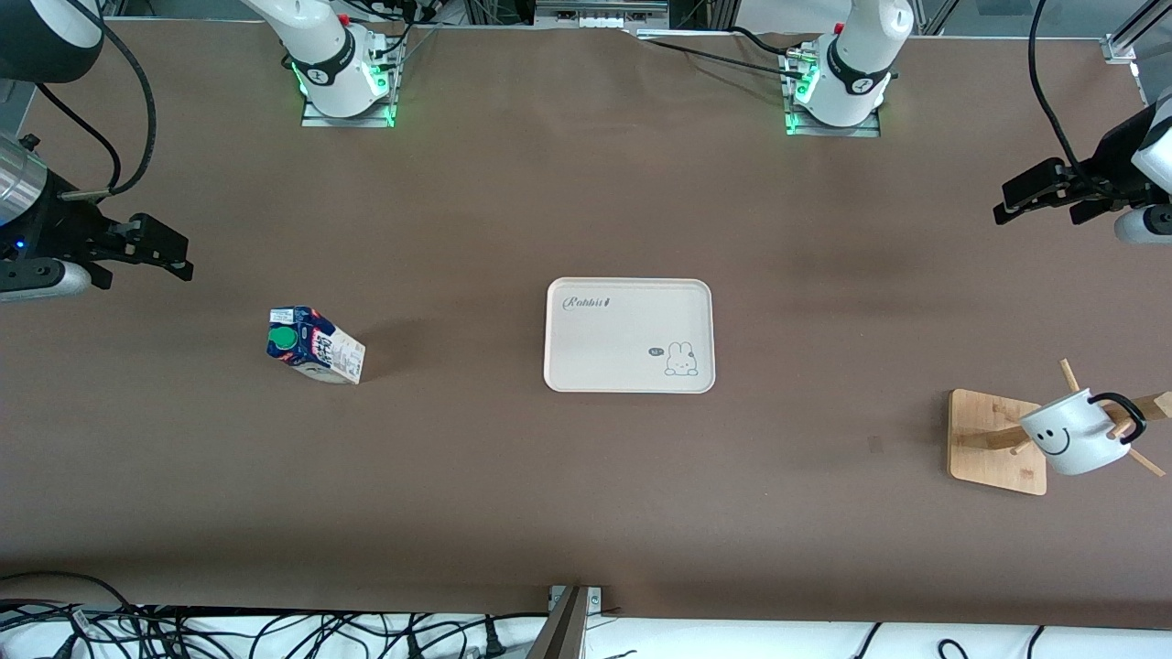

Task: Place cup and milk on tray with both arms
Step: 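Reach the right gripper down to the blue milk carton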

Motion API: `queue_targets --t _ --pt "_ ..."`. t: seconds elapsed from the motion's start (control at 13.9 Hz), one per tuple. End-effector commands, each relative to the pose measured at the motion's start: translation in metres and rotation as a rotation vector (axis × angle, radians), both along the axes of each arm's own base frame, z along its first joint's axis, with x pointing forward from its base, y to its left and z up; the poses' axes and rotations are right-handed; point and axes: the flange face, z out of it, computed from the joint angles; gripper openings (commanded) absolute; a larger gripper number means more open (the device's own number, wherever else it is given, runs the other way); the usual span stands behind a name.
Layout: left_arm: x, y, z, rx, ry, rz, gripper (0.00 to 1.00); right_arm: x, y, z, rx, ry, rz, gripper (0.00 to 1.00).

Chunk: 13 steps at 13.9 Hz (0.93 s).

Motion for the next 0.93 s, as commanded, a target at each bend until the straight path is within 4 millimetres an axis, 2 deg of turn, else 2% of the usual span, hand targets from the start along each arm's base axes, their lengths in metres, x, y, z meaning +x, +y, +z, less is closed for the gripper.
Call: queue_targets --t 0.0,0.07,0.43,0.5,0.57,0.72,0.79,0.86 --pt "0.006 -0.001 0.012 0.025 0.005 0.010 1.00 0.000 -0.002 0.000 0.018 0.015 0.000 1.00" --pt "0.006 0.001 0.012 0.025 0.005 0.011 1.00 0.000 -0.002 0.006 0.017 0.009 0.009 1.00" --pt "0.005 0.001 0.012 0.025 0.006 -0.001 1.00 0.002 -0.002 0.007 0.017 -0.003 0.009 1.00" --pt "0.006 0.001 0.012 0.025 0.004 -0.001 1.00 0.002 -0.001 0.007 0.016 -0.002 0.012 1.00" --pt "0.006 -0.002 0.013 0.027 0.003 -0.007 1.00 0.006 0.003 -0.002 0.006 0.012 0.017 1.00" --pt "0.006 -0.004 0.014 0.028 0.000 -0.010 1.00 0.028 0.012 -0.075 -0.001 0.142 0.030 1.00" --pt "0.006 -0.005 0.013 0.026 0.003 -0.003 1.00 0.028 0.013 -0.099 -0.002 0.190 0.033 1.00" --pt "0.005 -0.003 0.012 0.026 0.008 0.005 1.00 0.024 0.022 -0.119 -0.003 0.219 0.036 1.00"
